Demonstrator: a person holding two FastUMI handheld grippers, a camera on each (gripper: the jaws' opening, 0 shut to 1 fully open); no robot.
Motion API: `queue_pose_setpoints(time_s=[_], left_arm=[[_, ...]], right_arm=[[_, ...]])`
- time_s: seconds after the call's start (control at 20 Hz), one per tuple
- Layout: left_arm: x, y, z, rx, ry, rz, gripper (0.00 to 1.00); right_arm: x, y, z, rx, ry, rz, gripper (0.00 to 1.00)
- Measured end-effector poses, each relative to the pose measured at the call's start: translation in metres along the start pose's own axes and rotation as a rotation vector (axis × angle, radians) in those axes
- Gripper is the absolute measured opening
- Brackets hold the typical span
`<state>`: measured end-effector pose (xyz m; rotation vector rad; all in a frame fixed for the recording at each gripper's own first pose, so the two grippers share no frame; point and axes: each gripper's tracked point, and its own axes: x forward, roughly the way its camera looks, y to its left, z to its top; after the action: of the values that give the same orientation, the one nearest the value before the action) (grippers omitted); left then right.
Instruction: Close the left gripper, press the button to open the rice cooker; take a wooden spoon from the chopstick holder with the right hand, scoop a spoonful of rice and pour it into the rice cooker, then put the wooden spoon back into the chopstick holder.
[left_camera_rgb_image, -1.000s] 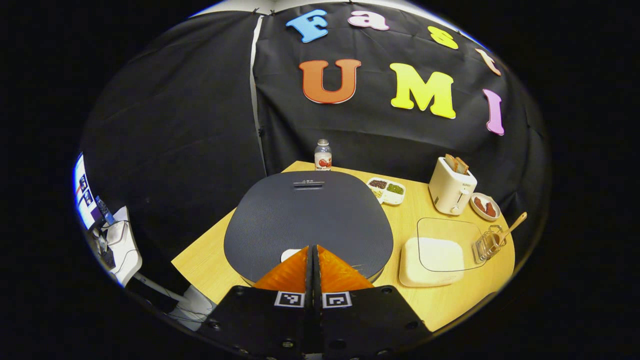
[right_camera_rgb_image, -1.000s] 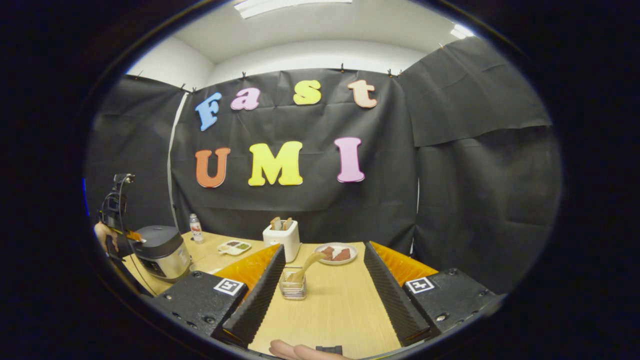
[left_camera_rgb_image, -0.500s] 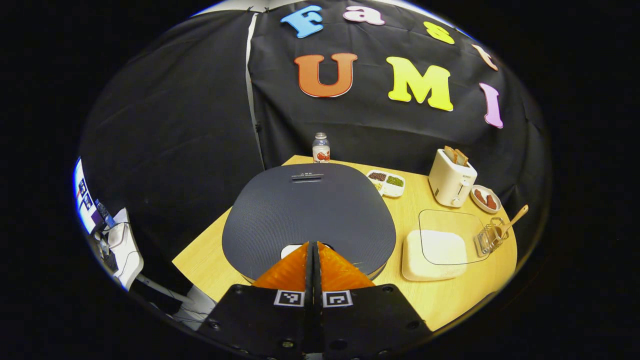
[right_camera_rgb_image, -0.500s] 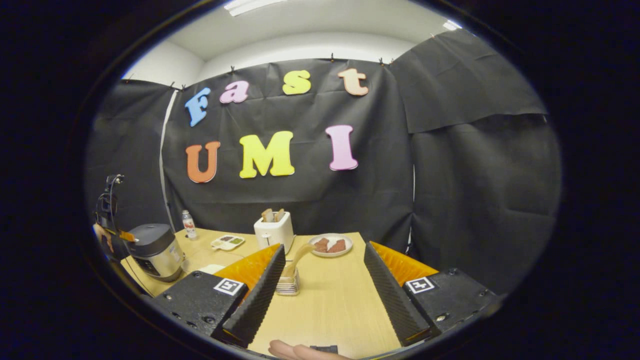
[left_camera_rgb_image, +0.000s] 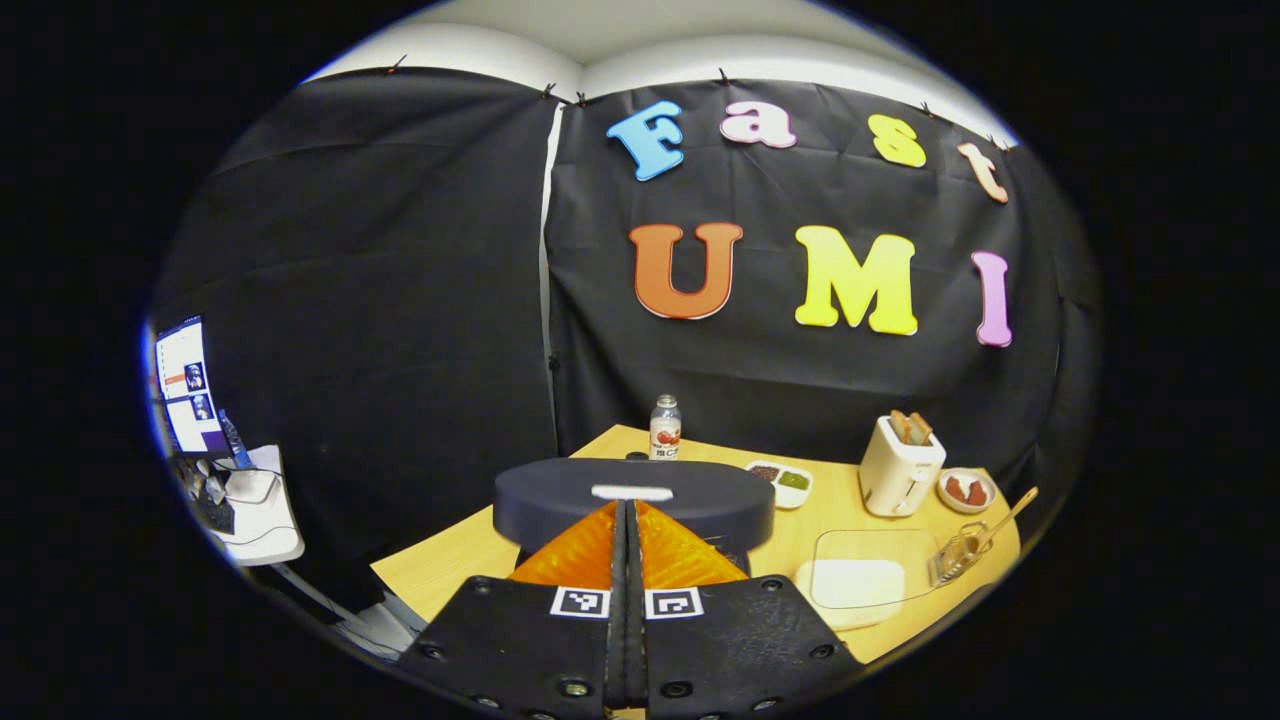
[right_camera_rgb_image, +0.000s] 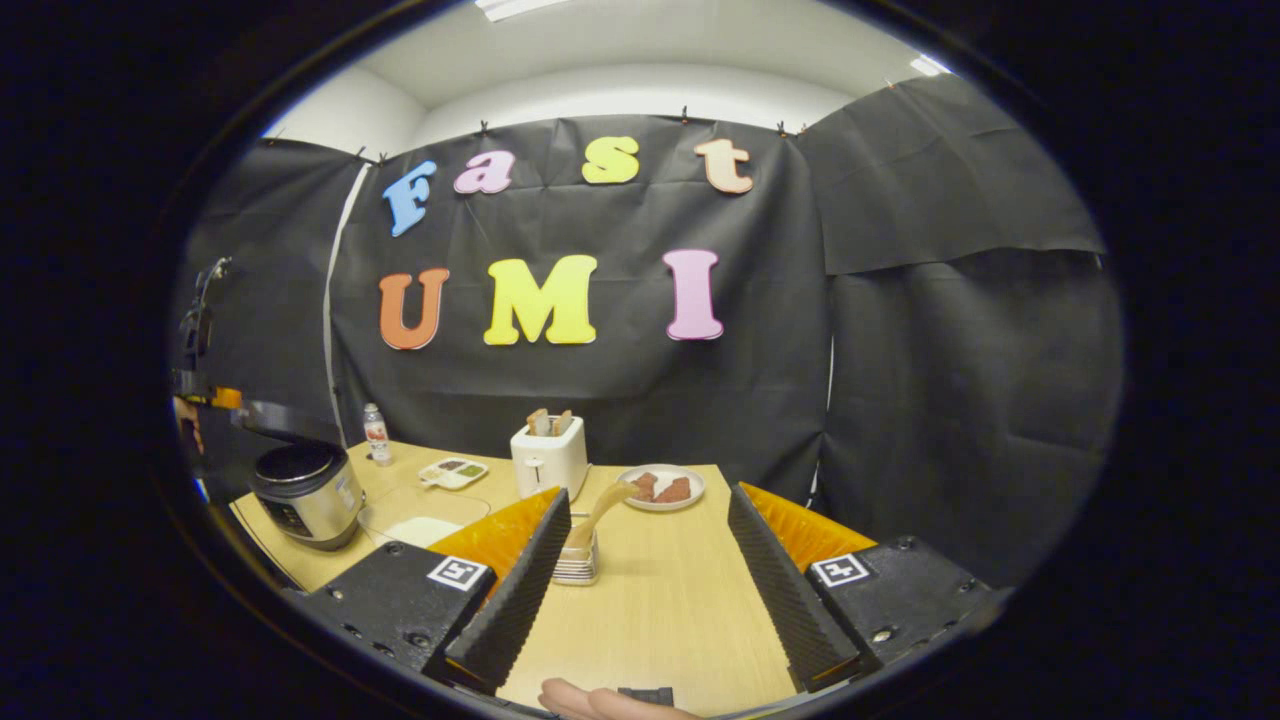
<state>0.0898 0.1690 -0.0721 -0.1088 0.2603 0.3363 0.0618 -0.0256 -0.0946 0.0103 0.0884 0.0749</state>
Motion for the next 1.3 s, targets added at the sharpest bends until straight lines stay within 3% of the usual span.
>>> queue_pose_setpoints(time_s=[0.25, 0.4, 0.45, 0.6, 0.7, 0.75, 0.8, 0.85, 0.9, 0.95, 1.2, 1.25, 1.3], left_arm=[[-0.037, -0.013, 0.015, -0.016, -0.079, -0.046, 0.0], [-0.056, -0.014, 0.018, -0.005, -0.116, -0.039, 0.29], [-0.062, -0.019, 0.02, -0.002, -0.136, -0.05, 0.4], [-0.073, -0.025, 0.023, -0.005, -0.177, -0.083, 0.98], [-0.083, -0.027, 0.02, -0.006, -0.188, -0.094, 0.97], [-0.087, -0.028, 0.018, -0.007, -0.187, -0.098, 0.89], [-0.093, -0.029, 0.017, -0.006, -0.189, -0.103, 0.96], [-0.097, -0.031, 0.014, -0.002, -0.191, -0.114, 0.96], [-0.102, -0.033, 0.012, 0.001, -0.192, -0.119, 0.86], [-0.106, -0.037, 0.008, 0.007, -0.194, -0.136, 0.94], [-0.139, -0.061, -0.007, 0.014, -0.233, -0.202, 0.94], [-0.145, -0.068, -0.013, 0.017, -0.232, -0.224, 0.94], [-0.15, -0.073, -0.021, 0.02, -0.228, -0.239, 0.94]], right_arm=[[-0.001, 0.014, -0.006, -0.02, 0.013, 0.009, 0.96], [0.002, 0.023, -0.01, -0.018, 0.018, 0.004, 1.0], [0.004, 0.026, -0.012, -0.012, 0.018, 0.003, 0.96], [0.014, 0.038, -0.022, -0.008, 0.031, 0.009, 1.0], [0.025, 0.044, -0.03, -0.003, 0.046, 0.017, 1.0], [0.031, 0.047, -0.033, 0.004, 0.051, 0.024, 0.96], [0.037, 0.051, -0.035, 0.016, 0.049, 0.031, 1.0], [0.044, 0.053, -0.037, 0.029, 0.045, 0.037, 1.0], [0.051, 0.056, -0.04, 0.041, 0.047, 0.048, 1.0], [0.061, 0.061, -0.045, 0.053, 0.048, 0.058, 1.0], [0.118, 0.059, -0.069, 0.093, 0.067, 0.039, 0.96], [0.13, 0.057, -0.074, 0.102, 0.071, 0.028, 1.0], [0.143, 0.056, -0.083, 0.113, 0.077, 0.022, 0.96]])
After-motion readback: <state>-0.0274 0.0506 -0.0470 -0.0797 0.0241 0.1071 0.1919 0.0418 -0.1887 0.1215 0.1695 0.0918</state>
